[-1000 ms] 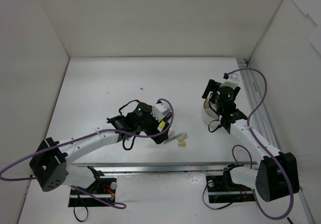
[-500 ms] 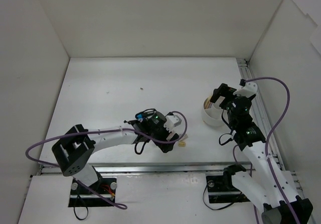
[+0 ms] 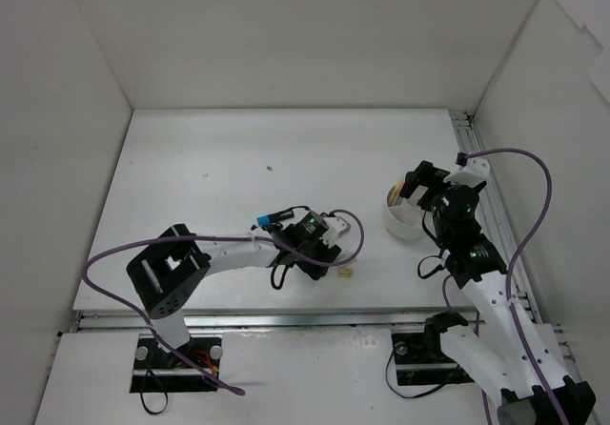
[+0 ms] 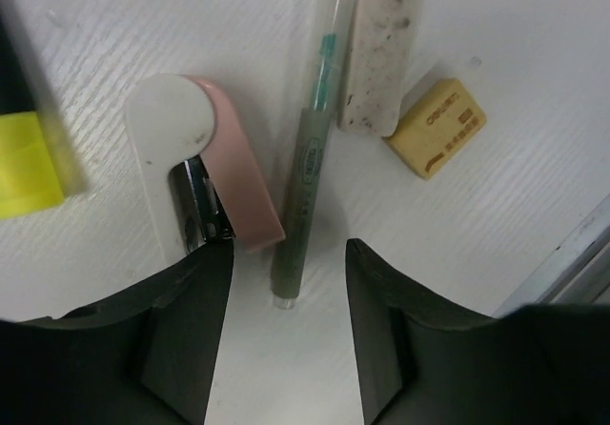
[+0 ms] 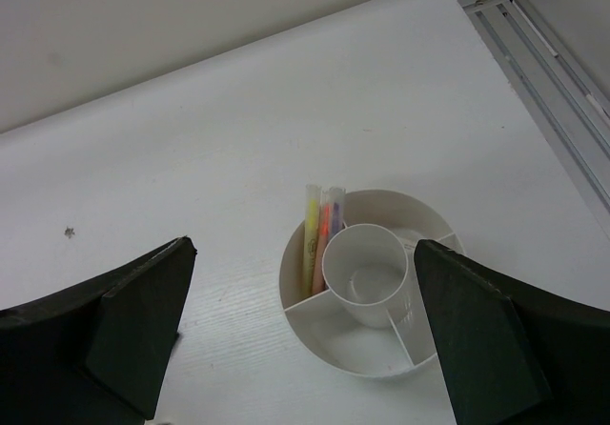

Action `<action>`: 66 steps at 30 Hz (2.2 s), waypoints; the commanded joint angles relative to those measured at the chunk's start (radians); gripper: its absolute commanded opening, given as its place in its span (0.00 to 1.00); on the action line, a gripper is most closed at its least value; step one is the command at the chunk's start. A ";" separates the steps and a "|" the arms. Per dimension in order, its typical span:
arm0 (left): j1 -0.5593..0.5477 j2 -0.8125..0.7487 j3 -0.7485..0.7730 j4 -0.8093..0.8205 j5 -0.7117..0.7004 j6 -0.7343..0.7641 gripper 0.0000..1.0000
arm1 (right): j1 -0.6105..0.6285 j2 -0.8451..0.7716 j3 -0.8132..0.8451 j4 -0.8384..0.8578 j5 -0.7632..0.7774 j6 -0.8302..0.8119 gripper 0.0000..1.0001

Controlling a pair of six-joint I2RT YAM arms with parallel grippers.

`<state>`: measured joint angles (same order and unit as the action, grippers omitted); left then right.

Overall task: Sort the stationery into containers
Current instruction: Pick up the pen from the center of the board.

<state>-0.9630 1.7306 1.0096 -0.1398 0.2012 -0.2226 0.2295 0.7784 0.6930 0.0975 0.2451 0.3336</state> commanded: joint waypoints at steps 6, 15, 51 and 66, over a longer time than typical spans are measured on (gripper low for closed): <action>-0.094 0.053 0.084 -0.119 -0.172 -0.007 0.32 | -0.005 -0.014 -0.016 0.065 0.029 0.012 0.98; -0.103 0.047 0.047 -0.116 -0.174 -0.043 0.05 | -0.004 -0.073 -0.032 0.054 0.029 0.015 0.98; -0.114 -0.364 0.003 0.094 -0.444 0.086 0.00 | 0.131 0.354 -0.001 0.367 -0.713 0.329 0.98; -0.114 -0.342 0.037 0.132 -0.459 0.086 0.00 | 0.243 0.463 0.013 0.367 -0.716 0.395 0.77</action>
<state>-1.0679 1.4025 0.9810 -0.0765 -0.2352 -0.1482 0.4603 1.2419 0.6579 0.4007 -0.4576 0.7048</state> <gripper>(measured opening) 0.078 0.788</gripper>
